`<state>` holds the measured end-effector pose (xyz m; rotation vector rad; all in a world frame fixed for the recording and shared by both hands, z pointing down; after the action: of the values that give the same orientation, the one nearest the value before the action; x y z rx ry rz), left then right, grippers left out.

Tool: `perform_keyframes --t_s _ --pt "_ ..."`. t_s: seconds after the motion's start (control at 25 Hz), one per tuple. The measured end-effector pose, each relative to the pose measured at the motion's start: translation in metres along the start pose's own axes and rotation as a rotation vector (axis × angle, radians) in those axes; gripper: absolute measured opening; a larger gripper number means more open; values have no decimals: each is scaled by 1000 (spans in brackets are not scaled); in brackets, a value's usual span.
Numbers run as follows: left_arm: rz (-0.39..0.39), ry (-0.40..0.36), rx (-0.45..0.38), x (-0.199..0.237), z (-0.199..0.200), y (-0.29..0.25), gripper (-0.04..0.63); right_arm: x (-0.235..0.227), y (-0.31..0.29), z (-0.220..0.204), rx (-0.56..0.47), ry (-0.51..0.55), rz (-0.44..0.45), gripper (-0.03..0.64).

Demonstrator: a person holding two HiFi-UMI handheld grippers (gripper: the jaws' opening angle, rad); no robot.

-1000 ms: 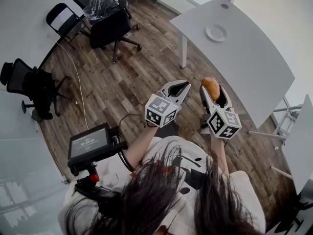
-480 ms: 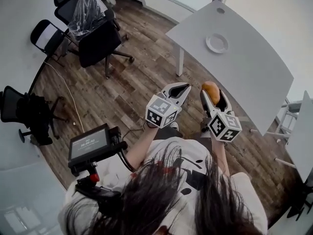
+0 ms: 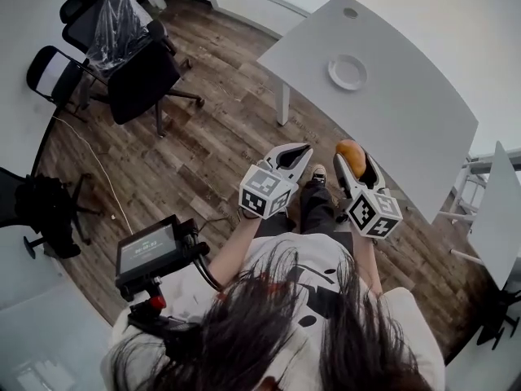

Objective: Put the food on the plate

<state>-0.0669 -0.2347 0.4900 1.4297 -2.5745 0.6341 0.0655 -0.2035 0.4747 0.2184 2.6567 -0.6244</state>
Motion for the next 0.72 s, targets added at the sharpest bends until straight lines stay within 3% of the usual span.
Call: perform_keyframes --t_s 0.2,0.4,0.72 --pt "50 25 -28 25 9 0 15 -4 -24 11 10 7 29 350" --pt "95 15 -25 68 30 -48 15 -35 -87 40 15 -1 71 350" --pt "90 -29 -26 70 73 -101 15 -64 -117 88 13 29 95 350"
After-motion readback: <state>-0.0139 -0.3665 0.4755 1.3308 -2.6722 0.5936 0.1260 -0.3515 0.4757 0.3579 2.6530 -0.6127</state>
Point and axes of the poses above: the fingertips, and each gripper's own axes: y backward along the fingers, x to its left, z out of its top, the point moved 3 cm from there along y, backward along the fingers, and after that the axes turned 2 degrees about x, right-handed, at the moved point
